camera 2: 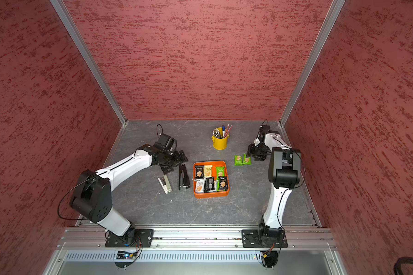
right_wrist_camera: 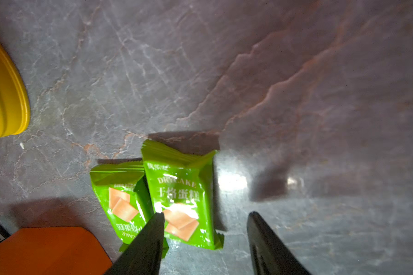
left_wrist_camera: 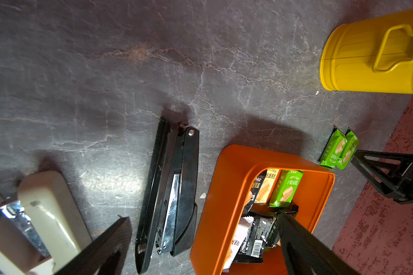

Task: Take the cookies out of the storage box
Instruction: Place the cookie at the center of the board, then pick up the cookie from the storage box.

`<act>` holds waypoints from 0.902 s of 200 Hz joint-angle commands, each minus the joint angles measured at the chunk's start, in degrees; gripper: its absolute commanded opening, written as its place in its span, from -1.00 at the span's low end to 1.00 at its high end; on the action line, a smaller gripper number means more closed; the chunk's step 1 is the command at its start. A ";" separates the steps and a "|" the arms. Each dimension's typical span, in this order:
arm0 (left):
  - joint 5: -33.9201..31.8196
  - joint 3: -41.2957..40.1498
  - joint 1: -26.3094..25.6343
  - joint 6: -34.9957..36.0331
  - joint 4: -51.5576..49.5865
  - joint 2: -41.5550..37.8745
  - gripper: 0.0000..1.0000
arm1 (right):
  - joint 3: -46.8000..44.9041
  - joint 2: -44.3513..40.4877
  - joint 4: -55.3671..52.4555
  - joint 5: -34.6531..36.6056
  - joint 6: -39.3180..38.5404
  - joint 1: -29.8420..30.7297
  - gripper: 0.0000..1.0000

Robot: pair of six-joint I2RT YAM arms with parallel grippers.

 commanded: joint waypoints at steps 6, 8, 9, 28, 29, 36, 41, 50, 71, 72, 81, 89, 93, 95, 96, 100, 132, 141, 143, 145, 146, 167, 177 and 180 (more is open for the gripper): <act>0.73 0.44 0.44 2.30 -0.28 -0.42 0.99 | -1.62 -6.75 -1.90 3.05 1.49 -0.38 0.28; 0.80 0.48 0.50 2.37 -0.25 -0.32 0.99 | -1.95 -7.17 -1.95 2.97 1.61 -0.30 0.28; 0.90 0.49 0.57 2.43 -0.24 -0.35 0.99 | -2.02 -7.26 -1.98 2.95 1.64 -0.27 0.29; 2.19 0.67 1.37 3.70 -0.29 0.30 0.99 | -4.52 -11.60 -2.47 2.75 2.46 0.13 0.32; 2.29 0.67 1.40 3.84 -0.26 0.31 0.99 | -4.58 -11.86 -2.54 2.75 2.46 0.21 0.32; 2.83 0.76 1.69 4.31 -0.24 0.49 0.99 | -5.55 -13.40 -2.97 2.87 2.47 0.55 0.32; 3.23 0.76 1.97 4.70 -0.25 0.62 0.99 | -6.10 -14.63 -3.33 3.09 2.47 0.82 0.32; 3.86 0.91 2.44 5.48 -0.31 0.88 0.99 | -7.08 -16.70 -4.19 3.54 2.38 1.44 0.32; 5.37 1.27 3.56 7.34 -0.58 1.37 0.99 | -9.56 -21.86 -5.83 4.56 3.33 3.51 0.33; 5.43 1.28 3.60 7.42 -0.59 1.38 0.99 | -9.69 -22.13 -5.89 4.57 3.42 3.65 0.33; 6.09 1.54 4.07 8.19 -0.93 1.63 0.99 | -10.91 -24.41 -6.24 4.68 4.35 4.88 0.33; 6.63 1.84 4.44 8.95 -1.19 1.85 0.99 | -11.90 -26.28 -6.47 5.13 5.46 6.22 0.32; 6.96 1.94 4.63 9.31 -1.32 1.98 0.99 | -12.49 -27.28 -6.57 5.34 6.16 6.75 0.33; 7.08 1.93 4.72 9.55 -1.32 2.04 0.99 | -12.71 -27.68 -6.64 5.33 6.46 7.06 0.33; 7.11 2.01 4.70 9.66 -1.44 2.01 0.99 | -12.81 -27.94 -6.65 5.35 6.62 7.27 0.33; 7.46 2.20 4.92 9.99 -1.53 2.11 1.00 | -13.18 -28.67 -6.70 5.41 7.30 8.07 0.33; 9.20 3.39 6.16 13.41 -3.03 2.91 0.99 | -15.69 -33.50 -7.01 8.37 13.03 16.48 0.33; 9.64 3.48 6.50 14.22 -3.31 3.12 0.99 | -16.10 -33.90 -7.01 9.00 14.81 19.23 0.33; 9.79 3.48 6.59 14.32 -3.38 3.13 0.99 | -16.14 -33.97 -6.94 9.05 15.20 19.72 0.33; 9.85 3.40 6.72 14.43 -3.39 3.16 0.99 | -16.22 -33.92 -6.93 9.13 15.45 20.34 0.33; 9.91 3.40 6.76 14.48 -3.40 3.15 0.99 | -16.27 -33.92 -6.92 9.14 15.64 20.64 0.33; 10.83 3.14 7.47 15.50 -3.49 3.36 0.99 | -16.81 -33.91 -7.05 10.83 19.17 26.90 0.33; 11.17 3.00 7.67 15.79 -3.55 3.33 0.99 | -17.15 -33.92 -6.48 11.08 20.86 29.69 0.33; 11.25 2.97 7.67 15.81 -3.52 3.34 0.99 | -17.20 -33.83 -6.34 11.06 21.32 30.38 0.33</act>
